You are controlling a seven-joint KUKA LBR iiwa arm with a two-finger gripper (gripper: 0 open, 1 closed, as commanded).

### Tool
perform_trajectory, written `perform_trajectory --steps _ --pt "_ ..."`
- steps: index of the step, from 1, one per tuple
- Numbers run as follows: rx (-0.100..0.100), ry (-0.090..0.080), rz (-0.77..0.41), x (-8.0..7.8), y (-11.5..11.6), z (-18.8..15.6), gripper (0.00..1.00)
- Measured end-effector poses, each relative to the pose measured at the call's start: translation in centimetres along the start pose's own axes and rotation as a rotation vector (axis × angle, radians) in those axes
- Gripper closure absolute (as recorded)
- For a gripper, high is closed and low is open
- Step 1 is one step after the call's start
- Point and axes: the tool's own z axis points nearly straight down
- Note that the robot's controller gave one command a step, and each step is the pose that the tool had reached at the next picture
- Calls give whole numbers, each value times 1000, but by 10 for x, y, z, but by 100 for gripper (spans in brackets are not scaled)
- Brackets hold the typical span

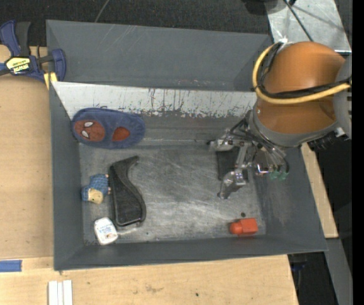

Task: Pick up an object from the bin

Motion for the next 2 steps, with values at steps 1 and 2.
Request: perform_trajectory --steps 1,2 --pt "3 3 66 7 -89 19 0" --pt "2 -2 56 -73 -121 111 0"
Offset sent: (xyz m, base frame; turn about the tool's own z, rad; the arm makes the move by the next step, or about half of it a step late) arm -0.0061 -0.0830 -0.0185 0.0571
